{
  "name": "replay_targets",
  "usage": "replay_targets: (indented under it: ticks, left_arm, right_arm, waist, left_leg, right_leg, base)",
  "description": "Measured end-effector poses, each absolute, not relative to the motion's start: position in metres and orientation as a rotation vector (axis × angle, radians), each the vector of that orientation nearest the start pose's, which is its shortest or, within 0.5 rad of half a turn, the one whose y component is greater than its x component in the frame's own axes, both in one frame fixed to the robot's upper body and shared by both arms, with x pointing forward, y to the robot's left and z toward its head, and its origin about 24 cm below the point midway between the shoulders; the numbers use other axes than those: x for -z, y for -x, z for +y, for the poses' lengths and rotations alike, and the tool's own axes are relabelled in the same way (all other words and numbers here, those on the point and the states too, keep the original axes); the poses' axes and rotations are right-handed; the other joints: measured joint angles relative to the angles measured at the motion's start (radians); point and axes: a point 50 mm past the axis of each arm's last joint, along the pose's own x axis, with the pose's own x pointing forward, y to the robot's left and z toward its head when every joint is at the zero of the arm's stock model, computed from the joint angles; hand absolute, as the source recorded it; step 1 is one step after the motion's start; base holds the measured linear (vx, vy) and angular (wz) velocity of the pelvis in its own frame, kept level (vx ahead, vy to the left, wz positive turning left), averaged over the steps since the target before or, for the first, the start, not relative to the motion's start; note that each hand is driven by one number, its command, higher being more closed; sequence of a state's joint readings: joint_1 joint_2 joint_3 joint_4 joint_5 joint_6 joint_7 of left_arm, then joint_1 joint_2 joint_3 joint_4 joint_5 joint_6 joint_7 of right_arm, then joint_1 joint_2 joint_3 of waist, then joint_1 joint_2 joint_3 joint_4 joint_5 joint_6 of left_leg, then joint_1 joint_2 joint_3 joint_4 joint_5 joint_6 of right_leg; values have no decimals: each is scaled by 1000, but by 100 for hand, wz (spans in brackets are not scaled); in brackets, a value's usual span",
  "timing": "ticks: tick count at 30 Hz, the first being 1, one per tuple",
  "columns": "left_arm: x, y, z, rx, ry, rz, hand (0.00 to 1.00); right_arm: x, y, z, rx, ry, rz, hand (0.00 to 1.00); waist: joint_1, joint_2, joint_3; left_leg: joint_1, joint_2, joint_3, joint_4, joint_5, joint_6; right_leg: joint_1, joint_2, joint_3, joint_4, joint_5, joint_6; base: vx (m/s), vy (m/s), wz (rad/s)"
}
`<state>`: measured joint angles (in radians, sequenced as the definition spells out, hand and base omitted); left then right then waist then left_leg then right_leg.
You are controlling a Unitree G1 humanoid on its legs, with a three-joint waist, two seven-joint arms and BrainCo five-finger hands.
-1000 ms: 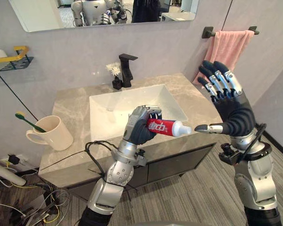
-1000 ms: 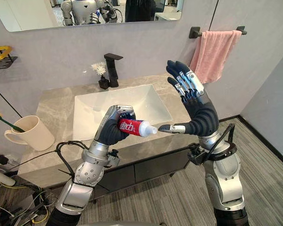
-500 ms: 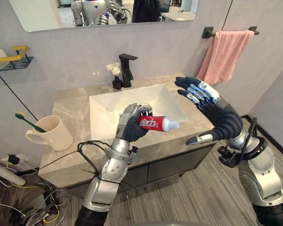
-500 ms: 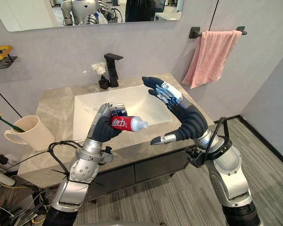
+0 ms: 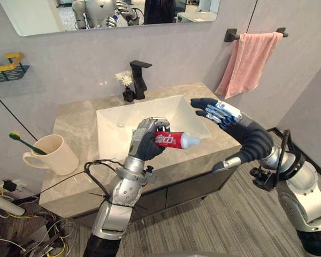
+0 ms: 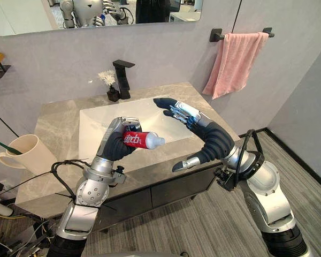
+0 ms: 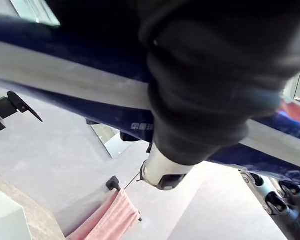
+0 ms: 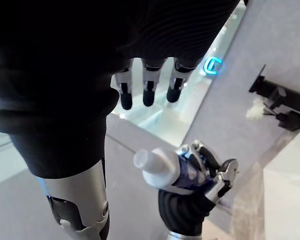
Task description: Organize washtable
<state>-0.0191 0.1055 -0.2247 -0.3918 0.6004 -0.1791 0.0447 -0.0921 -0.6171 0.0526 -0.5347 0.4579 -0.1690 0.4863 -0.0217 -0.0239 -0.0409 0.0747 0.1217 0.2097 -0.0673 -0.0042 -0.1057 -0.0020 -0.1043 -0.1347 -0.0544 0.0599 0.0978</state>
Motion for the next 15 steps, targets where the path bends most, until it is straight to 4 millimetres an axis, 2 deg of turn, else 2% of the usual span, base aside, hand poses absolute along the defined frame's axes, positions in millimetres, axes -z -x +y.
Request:
replay_targets:
  ticks: [4,8,15]
  left_arm:
    - [-145,-227,99,139,-627,-649,100]
    - [-154,-222,98,135,-615,-692,100]
    - [-163,-216,94,167,-554,-733,100]
  right_arm:
    - [-191,-216,-153,-810,330,-625,0]
    - [-181,-220,-148,-790,340,-597,0]
    - [-166,-227,-137,-743,252,-570,0]
  waist:
    - [-1,0,0]
    - [-1,2,0]
    - [-1,5,1]
  left_leg:
    - [0,0,0,0,0,0]
    - [0,0,-2,0,0,0]
    - [7,-3,-14,-1,0,0]
  right_leg:
    - [0,0,-1,0,0,0]
    - [1,-1,-2,0,-1,1]
    - [15,-4,-13,0,-6,5]
  base:
    - [0,0,0]
    - [0,0,0]
    - [-9,-3,4]
